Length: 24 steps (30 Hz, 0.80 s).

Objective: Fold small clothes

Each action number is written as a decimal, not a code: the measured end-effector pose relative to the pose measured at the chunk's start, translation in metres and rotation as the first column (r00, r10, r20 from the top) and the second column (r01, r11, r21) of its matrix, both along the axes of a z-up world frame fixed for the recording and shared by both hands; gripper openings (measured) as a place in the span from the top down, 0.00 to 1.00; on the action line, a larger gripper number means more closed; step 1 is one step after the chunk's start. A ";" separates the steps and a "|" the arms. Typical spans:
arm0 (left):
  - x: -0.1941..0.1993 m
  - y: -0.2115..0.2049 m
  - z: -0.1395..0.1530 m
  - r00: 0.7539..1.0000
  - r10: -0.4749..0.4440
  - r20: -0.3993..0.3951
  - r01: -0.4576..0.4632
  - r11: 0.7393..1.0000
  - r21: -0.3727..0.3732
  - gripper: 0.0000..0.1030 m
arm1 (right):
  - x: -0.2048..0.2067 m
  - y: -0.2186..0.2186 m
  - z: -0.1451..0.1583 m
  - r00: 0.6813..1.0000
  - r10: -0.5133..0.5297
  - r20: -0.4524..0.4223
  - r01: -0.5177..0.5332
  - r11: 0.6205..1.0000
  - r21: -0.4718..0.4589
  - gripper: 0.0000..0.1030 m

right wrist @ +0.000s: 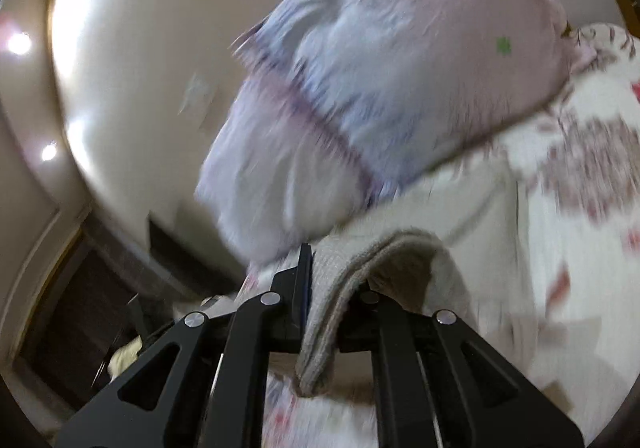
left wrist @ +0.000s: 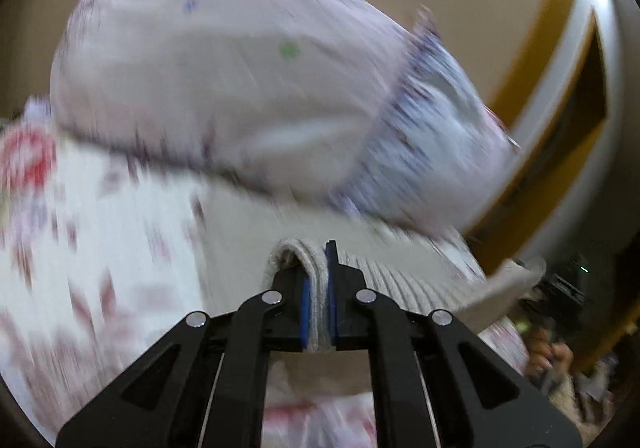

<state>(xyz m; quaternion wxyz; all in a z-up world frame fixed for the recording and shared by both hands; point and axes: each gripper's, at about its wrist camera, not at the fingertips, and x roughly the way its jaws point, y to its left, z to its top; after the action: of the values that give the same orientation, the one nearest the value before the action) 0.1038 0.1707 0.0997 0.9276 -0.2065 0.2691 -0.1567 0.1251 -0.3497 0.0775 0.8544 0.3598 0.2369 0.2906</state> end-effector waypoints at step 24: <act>0.090 0.007 -0.112 0.908 -0.060 -0.415 -0.015 0.984 -0.176 0.86 | 0.096 -0.027 -0.066 0.952 -0.129 -0.277 0.108 0.990 -0.089 0.04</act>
<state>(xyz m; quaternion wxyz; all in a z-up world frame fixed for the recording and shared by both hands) 0.1942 0.1779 -0.0124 0.8247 -0.3127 0.4491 -0.1427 0.2207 -0.3768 0.0120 0.8403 0.3799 0.3445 0.1758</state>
